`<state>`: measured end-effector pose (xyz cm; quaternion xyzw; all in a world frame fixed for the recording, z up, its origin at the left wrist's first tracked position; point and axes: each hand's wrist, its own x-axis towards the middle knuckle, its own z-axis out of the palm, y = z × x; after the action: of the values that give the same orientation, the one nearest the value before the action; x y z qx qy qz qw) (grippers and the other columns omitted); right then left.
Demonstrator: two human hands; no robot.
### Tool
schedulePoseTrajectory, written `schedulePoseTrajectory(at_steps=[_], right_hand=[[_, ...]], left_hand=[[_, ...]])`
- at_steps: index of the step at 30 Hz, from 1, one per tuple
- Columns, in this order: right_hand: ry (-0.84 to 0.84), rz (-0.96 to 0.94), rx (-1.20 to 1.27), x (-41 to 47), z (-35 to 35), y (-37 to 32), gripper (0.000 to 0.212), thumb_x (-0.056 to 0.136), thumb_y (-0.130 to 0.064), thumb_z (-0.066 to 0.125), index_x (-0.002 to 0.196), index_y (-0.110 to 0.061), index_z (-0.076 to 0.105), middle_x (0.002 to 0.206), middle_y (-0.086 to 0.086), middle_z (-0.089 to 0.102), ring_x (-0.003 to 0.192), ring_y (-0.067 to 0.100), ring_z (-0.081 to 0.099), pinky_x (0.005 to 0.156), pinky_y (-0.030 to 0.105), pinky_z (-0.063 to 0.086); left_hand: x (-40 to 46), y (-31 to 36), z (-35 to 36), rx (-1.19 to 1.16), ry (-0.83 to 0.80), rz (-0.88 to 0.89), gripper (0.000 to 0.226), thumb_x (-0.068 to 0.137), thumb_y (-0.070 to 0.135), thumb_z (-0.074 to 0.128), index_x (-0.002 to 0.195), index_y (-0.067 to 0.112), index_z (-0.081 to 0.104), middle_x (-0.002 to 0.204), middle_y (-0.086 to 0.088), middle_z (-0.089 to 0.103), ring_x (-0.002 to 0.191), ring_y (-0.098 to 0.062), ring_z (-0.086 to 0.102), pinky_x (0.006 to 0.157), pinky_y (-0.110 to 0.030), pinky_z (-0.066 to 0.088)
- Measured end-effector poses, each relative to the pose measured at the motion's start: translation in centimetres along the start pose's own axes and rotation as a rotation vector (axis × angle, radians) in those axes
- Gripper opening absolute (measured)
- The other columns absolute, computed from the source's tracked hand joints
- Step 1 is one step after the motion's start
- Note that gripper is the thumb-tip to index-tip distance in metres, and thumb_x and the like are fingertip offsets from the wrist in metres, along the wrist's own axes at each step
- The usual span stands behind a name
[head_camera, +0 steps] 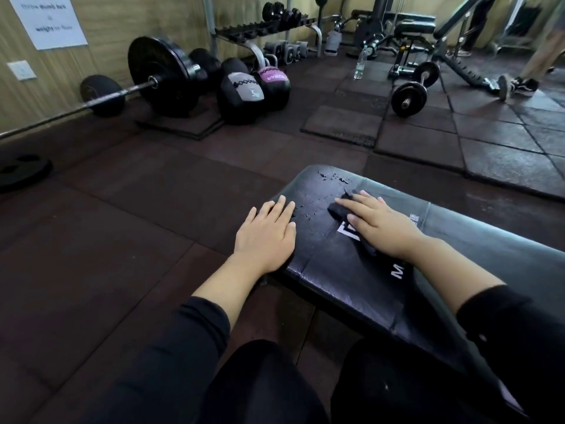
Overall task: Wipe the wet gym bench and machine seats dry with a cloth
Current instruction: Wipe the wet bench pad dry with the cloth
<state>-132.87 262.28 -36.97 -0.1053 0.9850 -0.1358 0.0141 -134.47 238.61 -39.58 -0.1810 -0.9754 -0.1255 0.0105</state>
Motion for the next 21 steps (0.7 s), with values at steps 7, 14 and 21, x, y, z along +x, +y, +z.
schedulePoseTrajectory(at_steps=[7,14,21], right_hand=[[0.074,0.131,-0.015,3.5,-0.3,1.9,0.044,0.102,-0.034,0.025,0.146,-0.032,0.024,0.156,-0.005,0.018,0.146,0.016,0.007,0.117,0.032,0.003],[-0.01,-0.003,-0.054,4.8,-0.7,2.5,0.044,0.101,-0.039,0.025,0.144,-0.046,0.019,0.157,-0.007,0.013,0.146,0.014,0.0,0.118,0.032,0.001],[0.0,-0.1,-0.029,6.0,-0.6,2.1,0.04,0.099,-0.046,0.026,0.137,-0.058,0.02,0.155,-0.016,0.017,0.145,0.007,0.001,0.118,0.031,0.005]], left_hand=[[3.9,2.0,0.1,0.006,-0.025,-0.074,0.055,0.103,0.04,0.018,0.155,0.025,0.009,0.163,0.005,0.001,0.149,-0.01,0.0,0.121,-0.038,-0.002],[4.8,2.2,0.7,-0.023,0.042,-0.157,0.055,0.101,0.048,0.019,0.154,0.035,0.011,0.162,0.013,0.004,0.148,-0.007,0.003,0.121,-0.035,0.002],[5.4,2.1,0.9,-0.046,0.079,-0.19,0.054,0.1,0.051,0.021,0.153,0.04,0.014,0.161,0.016,0.006,0.147,-0.005,0.007,0.12,-0.033,0.007]])
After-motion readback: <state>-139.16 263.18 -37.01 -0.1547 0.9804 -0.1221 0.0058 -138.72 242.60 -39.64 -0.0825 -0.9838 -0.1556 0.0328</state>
